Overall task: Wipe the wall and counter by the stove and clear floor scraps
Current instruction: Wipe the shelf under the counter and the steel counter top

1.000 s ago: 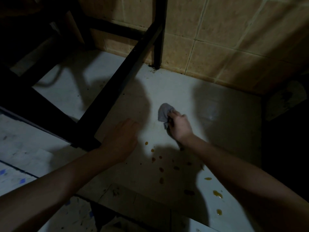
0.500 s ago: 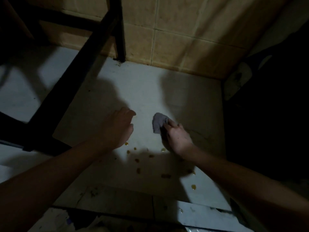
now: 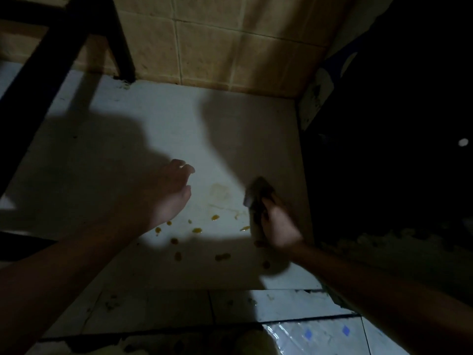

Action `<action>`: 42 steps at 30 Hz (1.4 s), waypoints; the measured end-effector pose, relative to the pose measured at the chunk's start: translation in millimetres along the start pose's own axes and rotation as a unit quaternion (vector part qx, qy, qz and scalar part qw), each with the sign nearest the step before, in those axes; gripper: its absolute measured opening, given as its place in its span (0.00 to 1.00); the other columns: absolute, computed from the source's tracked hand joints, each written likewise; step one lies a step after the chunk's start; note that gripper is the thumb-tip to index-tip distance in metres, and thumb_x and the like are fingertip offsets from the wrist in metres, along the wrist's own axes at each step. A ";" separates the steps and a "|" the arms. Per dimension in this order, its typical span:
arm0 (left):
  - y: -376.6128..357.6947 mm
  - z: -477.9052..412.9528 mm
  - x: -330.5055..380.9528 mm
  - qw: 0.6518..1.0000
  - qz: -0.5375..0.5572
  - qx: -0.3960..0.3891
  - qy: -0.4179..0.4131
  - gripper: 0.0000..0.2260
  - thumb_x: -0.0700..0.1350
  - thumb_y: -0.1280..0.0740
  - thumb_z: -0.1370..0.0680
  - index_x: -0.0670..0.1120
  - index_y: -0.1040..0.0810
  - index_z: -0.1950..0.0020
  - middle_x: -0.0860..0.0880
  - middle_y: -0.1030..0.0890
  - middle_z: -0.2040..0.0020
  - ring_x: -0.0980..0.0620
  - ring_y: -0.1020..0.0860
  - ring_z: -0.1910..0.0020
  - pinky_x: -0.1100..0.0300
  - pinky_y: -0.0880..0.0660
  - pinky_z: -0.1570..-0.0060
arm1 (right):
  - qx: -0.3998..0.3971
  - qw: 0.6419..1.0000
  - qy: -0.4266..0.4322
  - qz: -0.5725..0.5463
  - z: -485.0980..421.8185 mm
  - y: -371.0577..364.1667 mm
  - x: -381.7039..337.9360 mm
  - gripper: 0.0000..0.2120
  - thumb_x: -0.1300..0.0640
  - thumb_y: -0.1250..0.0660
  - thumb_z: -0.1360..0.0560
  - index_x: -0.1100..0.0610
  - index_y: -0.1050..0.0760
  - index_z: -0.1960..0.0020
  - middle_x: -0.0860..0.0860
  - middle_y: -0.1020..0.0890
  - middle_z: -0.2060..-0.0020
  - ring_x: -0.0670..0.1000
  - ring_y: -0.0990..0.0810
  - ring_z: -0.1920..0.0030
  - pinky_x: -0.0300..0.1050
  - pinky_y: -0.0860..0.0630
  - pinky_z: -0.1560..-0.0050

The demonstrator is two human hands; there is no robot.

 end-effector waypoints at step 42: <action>14.8 33.1 -13.2 0.994 -0.041 0.062 -0.077 0.18 0.34 0.26 0.35 0.39 0.23 0.47 0.36 0.22 0.44 0.35 0.21 0.51 0.41 0.22 0.54 | 0.004 0.999 0.032 -0.025 9.3 -14.3 -72.2 0.16 0.56 0.37 0.24 0.53 0.26 0.38 0.56 0.26 0.39 0.61 0.26 0.43 0.49 0.27 0.44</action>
Point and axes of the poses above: each hand's wrist, its own z-axis away from the middle knuckle, its own y-axis out of the back of the hand, x = y × z, the point moved 1 cm from there along -z, towards the middle knuckle
